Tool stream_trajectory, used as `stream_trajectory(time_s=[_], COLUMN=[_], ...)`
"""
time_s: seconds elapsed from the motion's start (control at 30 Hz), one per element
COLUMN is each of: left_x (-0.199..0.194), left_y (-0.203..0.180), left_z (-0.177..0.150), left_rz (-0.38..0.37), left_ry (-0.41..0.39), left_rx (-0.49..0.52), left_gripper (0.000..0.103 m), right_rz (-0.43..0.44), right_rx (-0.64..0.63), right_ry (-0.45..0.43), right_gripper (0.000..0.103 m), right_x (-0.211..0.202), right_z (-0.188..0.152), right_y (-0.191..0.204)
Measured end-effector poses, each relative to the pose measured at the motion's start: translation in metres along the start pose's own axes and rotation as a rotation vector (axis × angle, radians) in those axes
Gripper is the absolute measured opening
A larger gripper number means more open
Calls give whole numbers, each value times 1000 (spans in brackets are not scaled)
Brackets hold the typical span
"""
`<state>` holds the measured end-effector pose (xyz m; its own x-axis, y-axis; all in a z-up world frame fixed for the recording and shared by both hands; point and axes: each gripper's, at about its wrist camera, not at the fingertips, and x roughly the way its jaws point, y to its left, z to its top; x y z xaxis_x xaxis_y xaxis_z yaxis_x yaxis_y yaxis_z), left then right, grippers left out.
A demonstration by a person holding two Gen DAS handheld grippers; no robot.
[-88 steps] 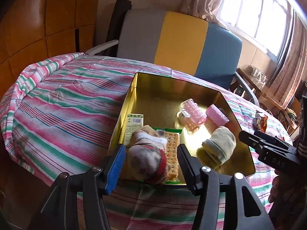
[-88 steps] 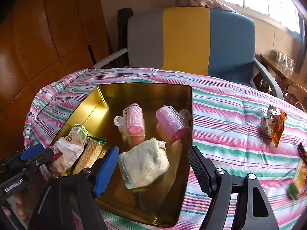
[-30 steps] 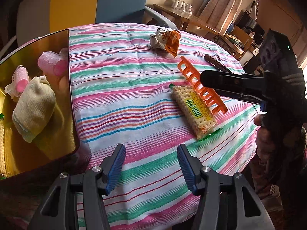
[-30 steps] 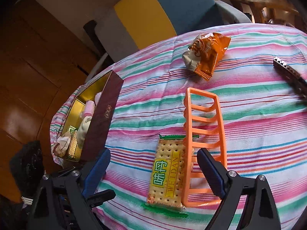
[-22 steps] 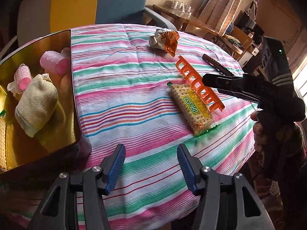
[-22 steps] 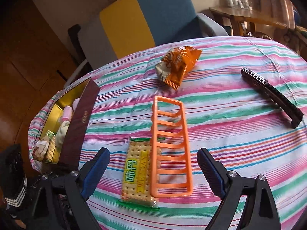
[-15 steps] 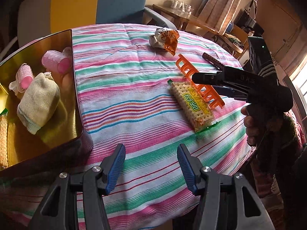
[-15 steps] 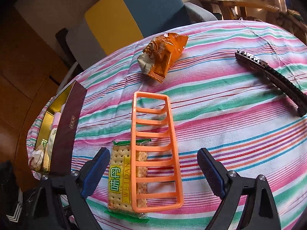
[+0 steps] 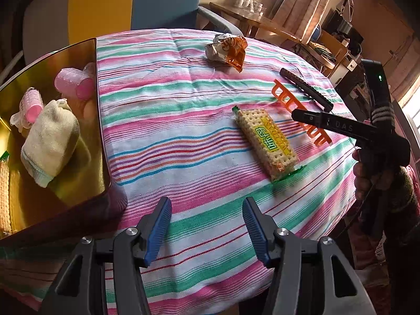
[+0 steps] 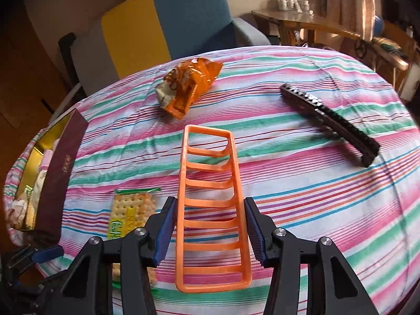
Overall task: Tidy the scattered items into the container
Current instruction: 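Grasp the orange plastic rack with the right tool, then grasp the WEIDAN cracker pack with the left tool while the right tool holds the orange rack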
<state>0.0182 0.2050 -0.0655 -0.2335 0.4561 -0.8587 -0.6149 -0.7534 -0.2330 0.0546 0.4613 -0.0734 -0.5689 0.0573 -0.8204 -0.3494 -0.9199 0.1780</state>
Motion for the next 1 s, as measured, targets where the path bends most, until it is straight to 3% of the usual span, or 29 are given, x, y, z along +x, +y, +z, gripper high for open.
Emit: stream_trajectory(time_s=[0.07, 0.13, 0.3, 0.43, 0.53, 0.7, 1.0], left_x=[1, 3, 13, 27, 41, 60, 78], left_y=[-4, -10, -33, -52, -60, -66, -74], left_z=[7, 15, 35, 51, 60, 71, 81], left_rz=[-23, -40, -68, -61, -54, -37, 23], left_ry=[-3, -10, -8, 17, 50, 97, 109], left_rx=[-4, -1, 24, 32, 10, -32, -48], left_gripper=[58, 61, 62, 63, 63, 63, 63], right_rz=[4, 34, 63, 15, 28, 79, 99], right_rx=[25, 73, 211, 289, 316, 325, 308], right_ry=[-17, -45, -127, -124, -134, -175, -238], right_gripper=[58, 87, 91, 91, 91, 103, 103], right_x=[-6, -14, -32, -28, -26, -24, -25], right_z=[-4, -8, -21, -29, -36, -40, -48], right_y=[-9, -19, -45, -64, -73, -73, -72])
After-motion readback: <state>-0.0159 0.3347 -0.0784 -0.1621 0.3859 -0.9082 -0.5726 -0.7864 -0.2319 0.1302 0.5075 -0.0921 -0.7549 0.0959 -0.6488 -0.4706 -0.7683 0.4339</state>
